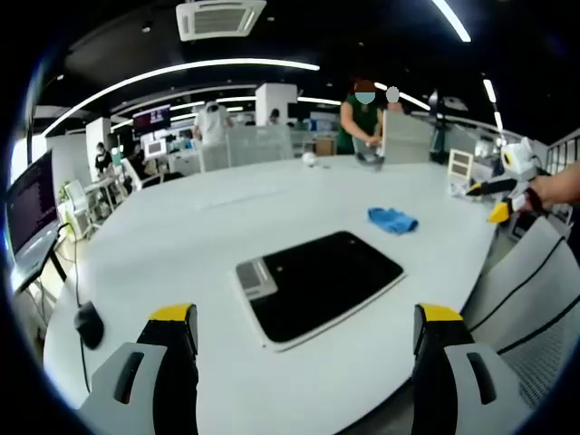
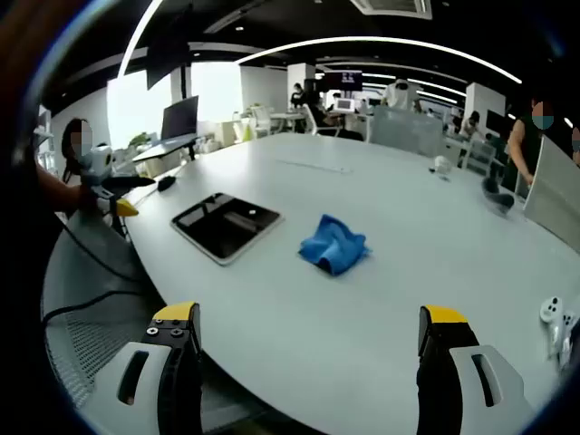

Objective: Wipe the mirror surface with the cleaning cloth until all visible marks leave the cleaned area.

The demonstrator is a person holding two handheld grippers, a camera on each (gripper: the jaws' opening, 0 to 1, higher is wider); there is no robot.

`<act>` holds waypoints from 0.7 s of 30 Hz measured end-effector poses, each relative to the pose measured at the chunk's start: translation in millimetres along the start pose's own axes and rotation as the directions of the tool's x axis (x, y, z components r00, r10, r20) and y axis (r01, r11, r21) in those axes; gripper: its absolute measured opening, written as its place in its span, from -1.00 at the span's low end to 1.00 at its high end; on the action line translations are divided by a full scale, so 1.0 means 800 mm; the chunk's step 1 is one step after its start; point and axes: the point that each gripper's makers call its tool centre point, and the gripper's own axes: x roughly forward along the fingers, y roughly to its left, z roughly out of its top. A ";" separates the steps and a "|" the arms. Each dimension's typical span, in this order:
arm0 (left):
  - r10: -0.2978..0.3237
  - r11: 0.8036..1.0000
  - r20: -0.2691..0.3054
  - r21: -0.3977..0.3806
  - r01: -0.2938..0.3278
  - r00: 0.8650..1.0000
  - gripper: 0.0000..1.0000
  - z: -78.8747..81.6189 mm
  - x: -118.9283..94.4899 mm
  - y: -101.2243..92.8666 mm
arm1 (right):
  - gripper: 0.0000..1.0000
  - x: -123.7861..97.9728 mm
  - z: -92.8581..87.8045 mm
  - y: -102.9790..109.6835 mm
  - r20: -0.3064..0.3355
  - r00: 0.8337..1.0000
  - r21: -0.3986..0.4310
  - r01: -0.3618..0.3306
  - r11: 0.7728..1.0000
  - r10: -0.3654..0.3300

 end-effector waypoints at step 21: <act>-0.003 0.998 -0.008 -0.056 0.002 1.000 0.99 -0.004 -0.004 0.000 | 1.00 0.010 0.019 -0.002 0.052 0.999 0.013 -0.013 1.000 0.012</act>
